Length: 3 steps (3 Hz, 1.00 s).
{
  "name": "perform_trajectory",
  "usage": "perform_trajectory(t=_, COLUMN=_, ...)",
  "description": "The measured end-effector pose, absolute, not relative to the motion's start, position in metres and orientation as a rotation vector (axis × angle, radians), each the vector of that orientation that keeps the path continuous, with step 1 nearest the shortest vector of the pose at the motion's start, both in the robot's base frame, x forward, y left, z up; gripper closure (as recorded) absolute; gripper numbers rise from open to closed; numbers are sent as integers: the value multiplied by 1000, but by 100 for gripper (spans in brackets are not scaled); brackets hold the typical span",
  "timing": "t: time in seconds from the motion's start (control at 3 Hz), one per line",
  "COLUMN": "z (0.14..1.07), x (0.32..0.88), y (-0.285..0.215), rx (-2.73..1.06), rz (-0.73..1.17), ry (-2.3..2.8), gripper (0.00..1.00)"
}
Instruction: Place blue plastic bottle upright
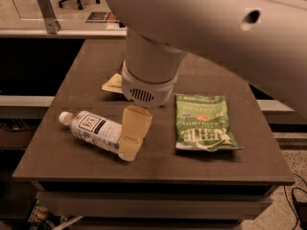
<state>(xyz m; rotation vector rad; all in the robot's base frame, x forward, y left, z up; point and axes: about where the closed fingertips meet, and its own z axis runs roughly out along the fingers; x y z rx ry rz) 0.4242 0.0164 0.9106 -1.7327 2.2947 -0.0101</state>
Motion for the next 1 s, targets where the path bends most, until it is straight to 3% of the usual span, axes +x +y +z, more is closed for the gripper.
perform_trajectory(t=0.33, z=911, x=427, y=38, rx=-1758, rz=-106, ry=2329, gripper=0)
perform_trajectory(t=1.0, z=911, x=431, y=65, rx=-1786, rz=-86, ry=2320, gripper=0)
